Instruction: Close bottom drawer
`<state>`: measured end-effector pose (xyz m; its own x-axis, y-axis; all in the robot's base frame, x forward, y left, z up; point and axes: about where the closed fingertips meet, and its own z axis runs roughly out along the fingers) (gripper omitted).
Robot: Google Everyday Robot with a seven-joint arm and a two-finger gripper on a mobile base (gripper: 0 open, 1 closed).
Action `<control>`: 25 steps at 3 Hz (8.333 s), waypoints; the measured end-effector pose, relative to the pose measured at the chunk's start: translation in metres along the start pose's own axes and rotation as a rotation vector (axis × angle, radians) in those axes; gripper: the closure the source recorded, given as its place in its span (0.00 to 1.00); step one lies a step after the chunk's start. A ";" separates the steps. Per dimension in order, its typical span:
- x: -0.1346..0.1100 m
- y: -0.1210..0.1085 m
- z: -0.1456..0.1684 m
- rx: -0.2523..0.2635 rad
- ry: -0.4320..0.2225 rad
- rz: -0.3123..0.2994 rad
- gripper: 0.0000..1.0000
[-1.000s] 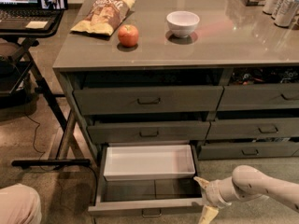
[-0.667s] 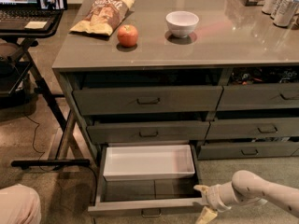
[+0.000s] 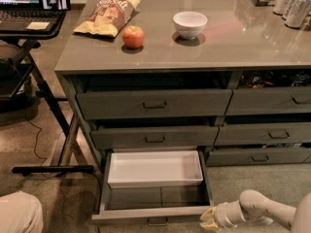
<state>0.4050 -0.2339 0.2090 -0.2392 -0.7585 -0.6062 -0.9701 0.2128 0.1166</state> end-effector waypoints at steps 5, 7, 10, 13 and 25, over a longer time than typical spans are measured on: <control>0.028 -0.017 0.039 -0.015 -0.077 -0.013 0.56; 0.005 -0.037 0.052 -0.053 -0.096 -0.116 0.09; -0.018 -0.064 0.063 -0.085 -0.119 -0.202 0.00; -0.038 -0.116 0.059 -0.025 -0.107 -0.273 0.19; -0.072 -0.216 0.062 0.243 -0.191 -0.349 0.00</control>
Offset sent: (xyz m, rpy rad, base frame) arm 0.0001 -0.0108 -0.0443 0.0645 0.0062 -0.0490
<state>0.6346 -0.1874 0.1782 0.1342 -0.6885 -0.7127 -0.9480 0.1203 -0.2946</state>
